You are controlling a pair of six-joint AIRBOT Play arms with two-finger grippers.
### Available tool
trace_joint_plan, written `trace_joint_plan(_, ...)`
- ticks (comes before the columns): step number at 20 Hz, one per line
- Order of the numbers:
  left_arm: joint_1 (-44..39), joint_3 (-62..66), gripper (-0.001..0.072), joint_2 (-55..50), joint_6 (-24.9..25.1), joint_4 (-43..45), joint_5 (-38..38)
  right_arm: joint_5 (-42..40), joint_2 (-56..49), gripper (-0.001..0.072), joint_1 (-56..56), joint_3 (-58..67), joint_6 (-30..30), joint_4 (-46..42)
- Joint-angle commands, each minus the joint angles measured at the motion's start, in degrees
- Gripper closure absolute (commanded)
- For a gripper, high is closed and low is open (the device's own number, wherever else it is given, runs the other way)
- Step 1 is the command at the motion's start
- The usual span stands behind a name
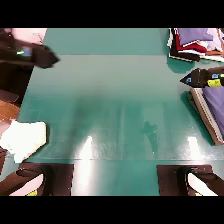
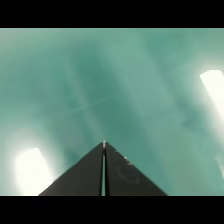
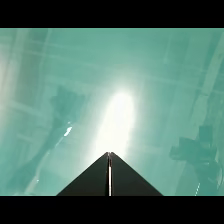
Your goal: Fold the shirts.
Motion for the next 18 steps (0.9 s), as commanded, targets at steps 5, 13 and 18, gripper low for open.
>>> trace_joint_plan(5, 22.3, -23.7, 0.0681, 19.1, -4.5, 14.6, -8.0, 0.6, 0.0, 0.0697, 0.0, 0.0, -1.6, -0.1)
trace_joint_plan(13, 25.9, -53.4, 0.0024, 19.6, -13.2, 24.2, 3.3, 2.6, 0.0, 0.0697, 0.0, 0.0, -1.6, -0.1)
trace_joint_plan(18, 25.9, -60.0, 0.0054, 19.6, -14.4, 26.7, 8.9, 2.6, 0.0, 0.0697, 0.0, 0.0, -1.6, 0.0)
